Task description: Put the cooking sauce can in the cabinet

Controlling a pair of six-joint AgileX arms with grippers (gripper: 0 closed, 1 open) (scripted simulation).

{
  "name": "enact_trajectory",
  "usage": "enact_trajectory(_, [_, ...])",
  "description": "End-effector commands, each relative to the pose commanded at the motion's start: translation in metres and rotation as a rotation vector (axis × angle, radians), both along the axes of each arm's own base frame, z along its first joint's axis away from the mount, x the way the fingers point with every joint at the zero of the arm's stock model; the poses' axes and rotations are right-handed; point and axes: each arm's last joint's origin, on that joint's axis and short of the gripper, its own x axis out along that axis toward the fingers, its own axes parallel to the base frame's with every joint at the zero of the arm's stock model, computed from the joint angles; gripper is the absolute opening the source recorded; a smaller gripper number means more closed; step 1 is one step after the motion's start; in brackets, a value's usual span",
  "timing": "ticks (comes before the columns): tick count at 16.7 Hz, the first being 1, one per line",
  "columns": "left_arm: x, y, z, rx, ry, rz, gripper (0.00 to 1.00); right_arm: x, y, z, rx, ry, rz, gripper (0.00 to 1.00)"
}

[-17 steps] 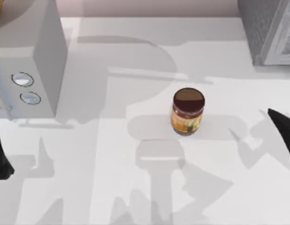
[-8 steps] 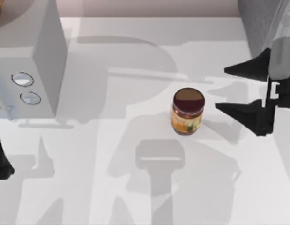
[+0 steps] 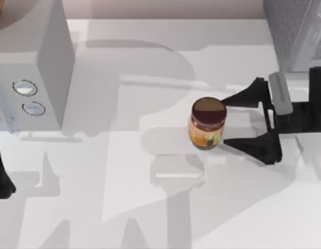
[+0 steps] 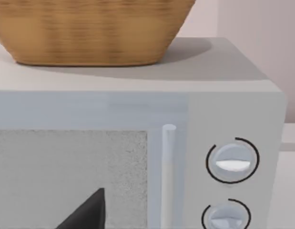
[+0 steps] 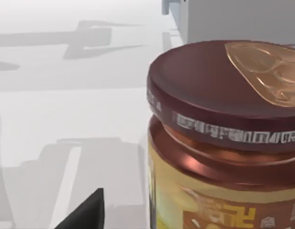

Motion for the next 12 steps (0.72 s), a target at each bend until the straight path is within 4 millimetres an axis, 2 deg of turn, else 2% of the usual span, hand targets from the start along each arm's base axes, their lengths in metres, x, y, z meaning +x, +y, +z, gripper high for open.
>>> enact_trajectory(3, [0.0,0.0,0.0,0.0,0.0,0.0,1.0,0.0041,-0.0001,-0.0155,0.018,-0.013,0.026,1.0])
enact_trajectory(12, [0.0,0.0,0.0,0.0,0.0,0.0,1.0,0.0067,0.0059,-0.0167,0.018,-0.014,0.026,1.0])
